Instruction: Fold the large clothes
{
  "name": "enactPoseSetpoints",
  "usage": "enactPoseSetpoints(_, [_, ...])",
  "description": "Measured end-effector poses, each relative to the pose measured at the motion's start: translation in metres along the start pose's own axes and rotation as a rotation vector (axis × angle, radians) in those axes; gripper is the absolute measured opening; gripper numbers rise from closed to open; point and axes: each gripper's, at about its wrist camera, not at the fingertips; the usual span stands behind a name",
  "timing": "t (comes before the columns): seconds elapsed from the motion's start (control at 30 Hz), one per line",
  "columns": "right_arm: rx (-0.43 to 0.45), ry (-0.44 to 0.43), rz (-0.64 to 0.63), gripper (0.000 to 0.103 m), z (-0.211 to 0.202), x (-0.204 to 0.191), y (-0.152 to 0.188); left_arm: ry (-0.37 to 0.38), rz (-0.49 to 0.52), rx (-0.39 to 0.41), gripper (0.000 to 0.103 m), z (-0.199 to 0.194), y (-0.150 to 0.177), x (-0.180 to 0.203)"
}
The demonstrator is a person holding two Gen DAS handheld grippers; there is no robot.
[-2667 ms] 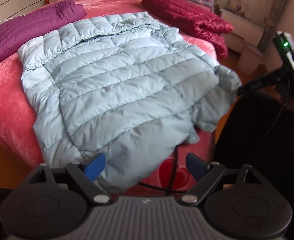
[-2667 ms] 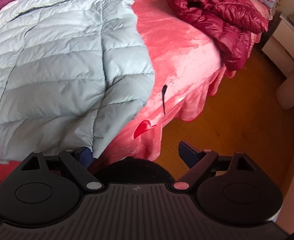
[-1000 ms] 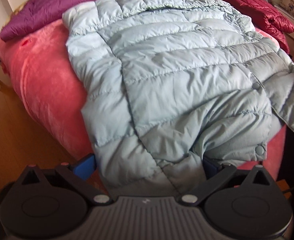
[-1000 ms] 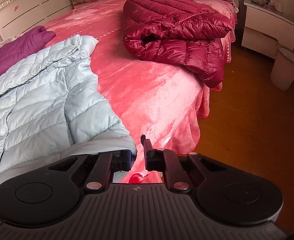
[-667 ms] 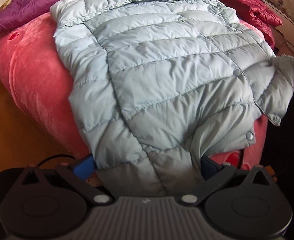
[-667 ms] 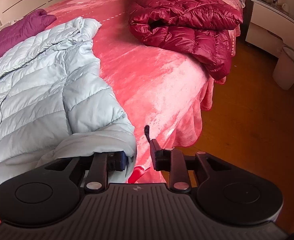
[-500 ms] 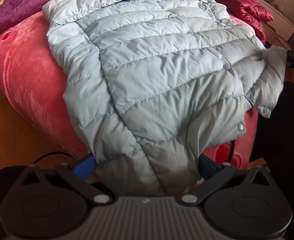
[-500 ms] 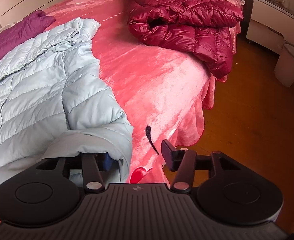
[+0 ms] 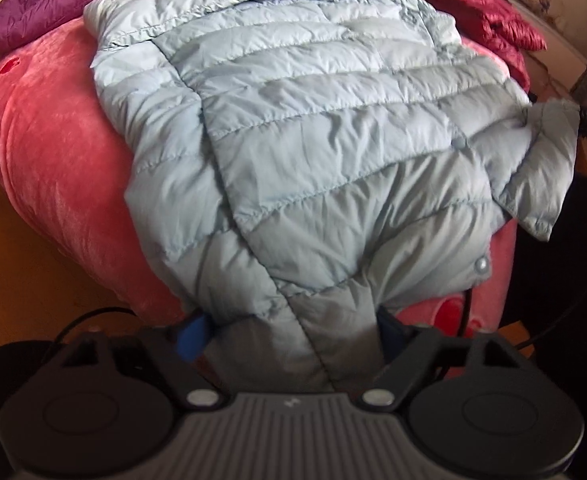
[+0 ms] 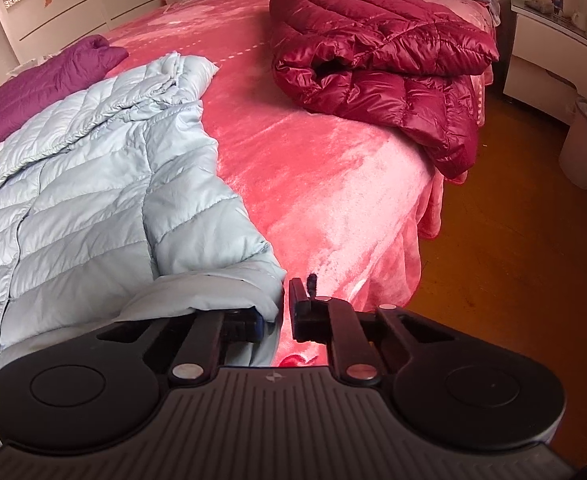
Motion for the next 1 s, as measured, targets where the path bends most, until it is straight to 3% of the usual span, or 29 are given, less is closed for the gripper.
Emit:
enactPoseSetpoints(0.07, [0.022,-0.003,0.001,0.008,-0.005,0.001,-0.001,0.028,-0.040,0.019,0.055,-0.005,-0.003,-0.009])
enactPoseSetpoints(0.17, [0.057,-0.033,0.041,0.008,-0.013,0.004,-0.004,0.067,-0.098,0.051,0.037,-0.012,-0.009,-0.020])
enactPoseSetpoints(0.27, [0.090,-0.075,0.092,0.007,-0.020,0.003,-0.011,0.098,-0.142,0.078,0.030,-0.020,-0.019,-0.027])
enactPoseSetpoints(0.77, [0.307,-0.158,0.103,0.007,-0.061,-0.041,-0.089,0.116,-0.217,0.258,0.027,-0.067,-0.094,-0.065])
enactPoseSetpoints(1.0, [0.381,-0.164,0.132,0.007,-0.047,-0.061,-0.141,0.058,-0.227,0.332,0.029,-0.079,-0.148,-0.089])
Point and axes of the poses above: each gripper's, at about its wrist camera, not at the fingertips, and z roughly the way its jaws point, x to its right, y to its underside, and after that the axes turned 1 degree about -z, right-handed
